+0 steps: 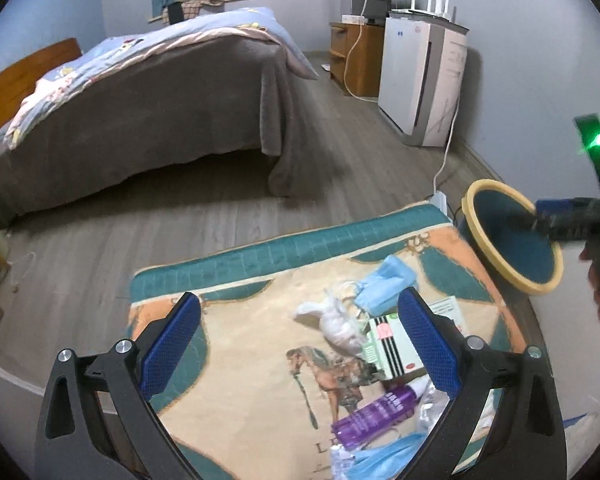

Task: Collect trash
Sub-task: 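Move both open grippers back over the trash on the mat, then grasp the COLTALIN medicine box with the right gripper while the left grasps a white tissue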

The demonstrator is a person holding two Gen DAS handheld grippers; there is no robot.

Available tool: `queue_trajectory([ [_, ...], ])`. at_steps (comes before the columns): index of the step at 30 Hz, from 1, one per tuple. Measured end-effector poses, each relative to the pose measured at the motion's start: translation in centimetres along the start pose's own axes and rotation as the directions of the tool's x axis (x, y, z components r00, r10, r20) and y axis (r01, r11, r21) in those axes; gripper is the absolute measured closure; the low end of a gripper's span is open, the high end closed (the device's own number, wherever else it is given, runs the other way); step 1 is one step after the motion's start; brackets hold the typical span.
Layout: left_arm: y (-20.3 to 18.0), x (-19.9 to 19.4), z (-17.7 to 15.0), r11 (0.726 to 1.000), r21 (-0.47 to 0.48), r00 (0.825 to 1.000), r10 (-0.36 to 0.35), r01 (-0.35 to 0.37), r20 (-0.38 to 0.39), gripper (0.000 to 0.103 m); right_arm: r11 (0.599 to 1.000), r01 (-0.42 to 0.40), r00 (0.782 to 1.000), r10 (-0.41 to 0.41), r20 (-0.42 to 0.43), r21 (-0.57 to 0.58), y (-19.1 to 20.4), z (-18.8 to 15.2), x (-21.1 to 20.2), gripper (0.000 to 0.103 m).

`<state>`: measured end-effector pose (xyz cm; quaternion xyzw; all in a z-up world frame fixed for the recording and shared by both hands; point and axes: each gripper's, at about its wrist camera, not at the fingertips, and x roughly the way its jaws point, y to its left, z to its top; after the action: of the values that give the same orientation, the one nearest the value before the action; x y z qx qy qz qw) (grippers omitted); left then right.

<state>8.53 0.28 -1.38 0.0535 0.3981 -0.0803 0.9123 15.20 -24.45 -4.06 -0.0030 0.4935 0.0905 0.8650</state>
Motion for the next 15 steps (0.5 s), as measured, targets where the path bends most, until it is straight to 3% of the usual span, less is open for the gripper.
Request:
queue_trajectory([
  [3, 0.6, 0.0, 0.1, 1.000, -0.003, 1.000, -0.012, 0.012, 0.008, 0.005, 0.989, -0.029, 0.998, 0.021, -0.055, -0.146, 3.6, -0.7, 1.9, 0.006],
  [8, 2.2, 0.1, 0.0, 1.000, -0.026, 1.000, 0.011, -0.010, 0.012, 0.005, 0.957, -0.066, 0.988, 0.024, -0.150, -0.282, 7.4, -2.4, 4.8, 0.006],
  [15, 4.8, 0.1, 0.2, 0.997, -0.078, 1.000, 0.020, -0.019, 0.010, 0.005, 0.873, -0.156, 0.963, 0.029, -0.269, -0.463, 12.5, -4.8, 7.9, 0.006],
])
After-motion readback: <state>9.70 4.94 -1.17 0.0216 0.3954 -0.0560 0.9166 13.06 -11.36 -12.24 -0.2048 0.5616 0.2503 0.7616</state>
